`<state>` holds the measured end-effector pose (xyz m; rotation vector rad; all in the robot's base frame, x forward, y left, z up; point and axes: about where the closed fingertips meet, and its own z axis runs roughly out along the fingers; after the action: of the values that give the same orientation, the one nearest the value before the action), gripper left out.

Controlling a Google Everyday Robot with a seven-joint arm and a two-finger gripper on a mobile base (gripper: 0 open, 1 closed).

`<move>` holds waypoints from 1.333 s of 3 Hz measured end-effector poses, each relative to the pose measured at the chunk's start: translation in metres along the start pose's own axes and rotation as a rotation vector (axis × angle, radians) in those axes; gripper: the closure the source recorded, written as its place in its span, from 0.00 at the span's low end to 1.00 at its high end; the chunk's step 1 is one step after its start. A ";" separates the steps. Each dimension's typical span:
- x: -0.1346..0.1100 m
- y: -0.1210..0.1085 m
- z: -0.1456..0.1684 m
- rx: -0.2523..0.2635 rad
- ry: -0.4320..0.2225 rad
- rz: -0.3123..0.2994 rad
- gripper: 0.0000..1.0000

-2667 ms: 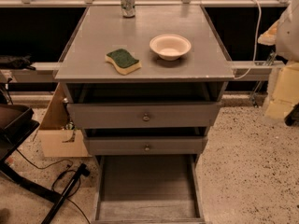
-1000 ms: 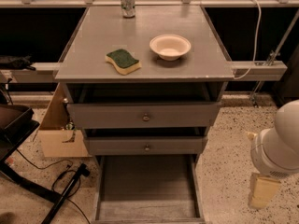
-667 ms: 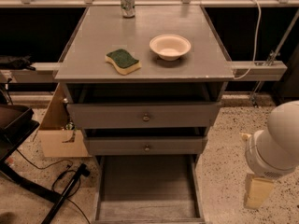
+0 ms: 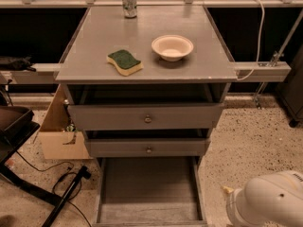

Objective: Close bottom drawer

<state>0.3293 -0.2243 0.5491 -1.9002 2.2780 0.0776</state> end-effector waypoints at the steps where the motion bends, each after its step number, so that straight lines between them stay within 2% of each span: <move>1: 0.007 0.008 0.055 0.005 -0.018 0.007 0.00; 2: 0.025 0.000 0.112 -0.012 -0.030 0.045 0.00; 3: 0.030 -0.001 0.143 -0.118 -0.026 0.050 0.00; 4: 0.032 0.006 0.145 -0.147 -0.015 0.046 0.00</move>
Offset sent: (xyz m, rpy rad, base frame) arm 0.0127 -0.0210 -0.1618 0.0429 0.0089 -0.0843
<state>0.3328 -0.2328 0.4008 -1.9079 2.3654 0.2716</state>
